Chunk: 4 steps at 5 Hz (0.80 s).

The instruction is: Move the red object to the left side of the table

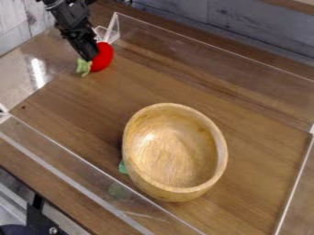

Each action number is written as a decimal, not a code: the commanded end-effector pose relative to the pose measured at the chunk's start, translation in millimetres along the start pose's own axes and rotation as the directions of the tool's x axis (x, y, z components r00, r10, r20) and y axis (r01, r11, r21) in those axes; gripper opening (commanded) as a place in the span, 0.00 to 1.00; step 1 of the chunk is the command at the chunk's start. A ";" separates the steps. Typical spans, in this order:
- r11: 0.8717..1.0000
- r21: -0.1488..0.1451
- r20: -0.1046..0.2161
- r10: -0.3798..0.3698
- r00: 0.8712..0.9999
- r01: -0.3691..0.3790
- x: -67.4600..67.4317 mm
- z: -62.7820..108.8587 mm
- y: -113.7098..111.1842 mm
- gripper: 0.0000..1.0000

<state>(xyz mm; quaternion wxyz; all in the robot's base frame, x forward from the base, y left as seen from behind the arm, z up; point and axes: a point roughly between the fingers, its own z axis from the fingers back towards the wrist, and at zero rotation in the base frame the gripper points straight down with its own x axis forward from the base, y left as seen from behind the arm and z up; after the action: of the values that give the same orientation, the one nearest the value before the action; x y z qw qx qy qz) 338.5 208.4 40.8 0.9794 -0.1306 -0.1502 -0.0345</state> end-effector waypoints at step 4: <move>0.995 0.008 0.025 0.101 0.995 -0.101 -11.2 20.0 -9.1 1.00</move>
<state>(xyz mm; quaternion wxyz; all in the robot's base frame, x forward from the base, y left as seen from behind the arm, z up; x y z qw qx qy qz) 318.9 199.1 35.2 0.9789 -0.1550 -0.1319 0.0201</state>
